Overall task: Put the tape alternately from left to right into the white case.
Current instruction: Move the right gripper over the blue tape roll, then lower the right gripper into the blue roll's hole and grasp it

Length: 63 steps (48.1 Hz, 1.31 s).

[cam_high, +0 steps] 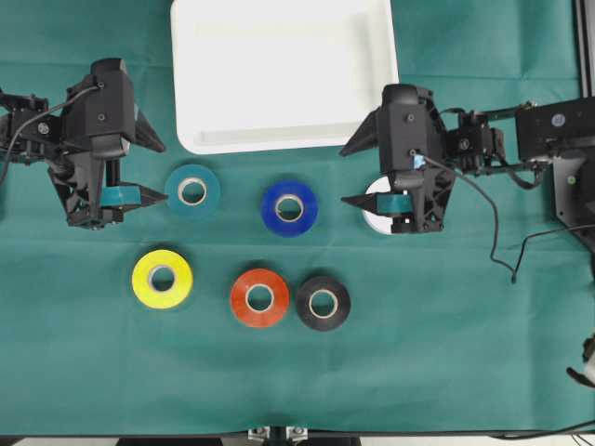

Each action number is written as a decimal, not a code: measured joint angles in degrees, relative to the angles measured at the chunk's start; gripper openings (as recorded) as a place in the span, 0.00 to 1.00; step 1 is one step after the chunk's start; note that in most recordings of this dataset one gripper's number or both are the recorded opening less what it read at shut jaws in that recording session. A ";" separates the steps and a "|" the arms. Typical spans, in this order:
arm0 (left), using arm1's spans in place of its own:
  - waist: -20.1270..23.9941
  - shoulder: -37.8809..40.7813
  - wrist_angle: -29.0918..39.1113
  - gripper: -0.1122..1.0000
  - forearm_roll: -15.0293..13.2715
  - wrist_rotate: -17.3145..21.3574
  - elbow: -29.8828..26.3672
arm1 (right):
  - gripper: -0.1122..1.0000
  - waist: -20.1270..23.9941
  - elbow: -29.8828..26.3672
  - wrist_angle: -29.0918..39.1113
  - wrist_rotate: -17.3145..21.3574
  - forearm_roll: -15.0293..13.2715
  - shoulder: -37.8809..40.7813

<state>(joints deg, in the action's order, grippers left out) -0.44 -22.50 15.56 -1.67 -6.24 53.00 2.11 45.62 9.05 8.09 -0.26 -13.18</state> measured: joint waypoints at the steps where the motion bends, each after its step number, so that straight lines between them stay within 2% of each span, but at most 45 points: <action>1: 0.00 0.00 0.00 0.82 -0.09 0.00 0.00 | 0.84 0.18 0.00 0.00 0.18 0.00 0.09; 10: 0.09 0.00 0.00 0.82 0.00 0.00 0.00 | 0.84 2.20 0.00 0.00 1.32 0.00 1.14; 20: 0.09 0.00 0.00 0.82 0.00 0.00 0.00 | 0.84 2.46 -0.62 -0.09 1.32 0.00 2.20; 49: 0.09 0.00 0.00 0.82 0.00 0.00 0.00 | 0.84 3.78 -8.09 -0.09 1.05 0.00 13.80; 63: 0.09 0.09 0.00 0.81 0.00 0.00 0.00 | 0.84 3.78 -10.11 0.00 1.05 -0.44 16.61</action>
<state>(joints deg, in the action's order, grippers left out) -0.35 -22.41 15.56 -1.67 -6.24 53.00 5.89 35.51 9.05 9.14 -0.70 3.43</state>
